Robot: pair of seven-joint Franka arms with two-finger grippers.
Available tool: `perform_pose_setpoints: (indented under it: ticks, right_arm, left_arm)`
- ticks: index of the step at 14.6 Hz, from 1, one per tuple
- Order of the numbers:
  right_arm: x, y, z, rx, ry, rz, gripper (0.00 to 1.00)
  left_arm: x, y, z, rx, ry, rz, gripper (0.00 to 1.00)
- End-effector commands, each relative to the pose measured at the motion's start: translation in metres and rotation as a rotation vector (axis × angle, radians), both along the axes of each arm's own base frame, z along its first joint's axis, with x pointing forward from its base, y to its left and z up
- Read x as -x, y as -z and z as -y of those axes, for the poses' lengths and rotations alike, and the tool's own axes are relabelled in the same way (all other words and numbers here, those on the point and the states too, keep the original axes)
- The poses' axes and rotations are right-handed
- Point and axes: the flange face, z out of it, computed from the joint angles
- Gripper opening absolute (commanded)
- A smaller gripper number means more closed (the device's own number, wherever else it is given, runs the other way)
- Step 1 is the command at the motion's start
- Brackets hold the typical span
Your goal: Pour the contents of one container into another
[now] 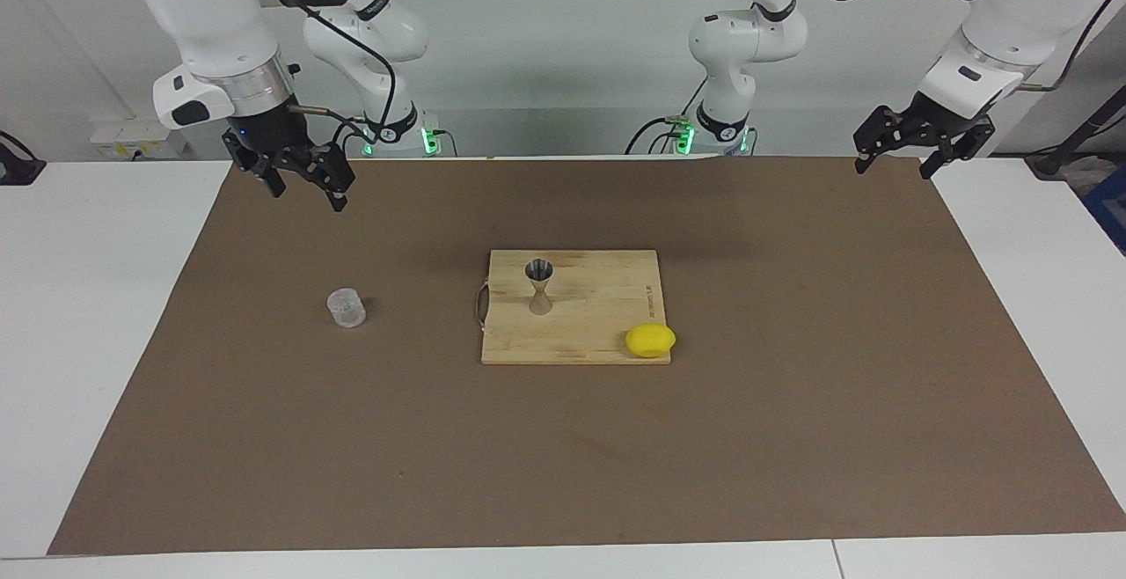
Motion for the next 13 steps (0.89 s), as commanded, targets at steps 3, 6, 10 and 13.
perform_pose_setpoints:
  ticks: [3, 6, 10, 13]
  right_arm:
    - [0.003, 0.015, 0.001, 0.032, -0.130, -0.064, 0.99]
    - [0.004, 0.018, 0.003, 0.034, -0.206, -0.063, 0.99]
    - [0.004, 0.016, 0.005, 0.069, -0.261, -0.060, 0.99]
    - [0.005, 0.012, 0.004, 0.062, -0.249, -0.053, 0.99]
  left_arm:
    - [0.010, -0.001, 0.000, -0.018, -0.008, -0.005, 1.00]
    - [0.010, -0.001, 0.000, -0.018, -0.008, -0.005, 1.00]
    - [0.010, -0.001, 0.000, -0.018, -0.008, -0.005, 1.00]
    - [0.010, -0.001, 0.000, -0.018, -0.008, -0.005, 1.00]
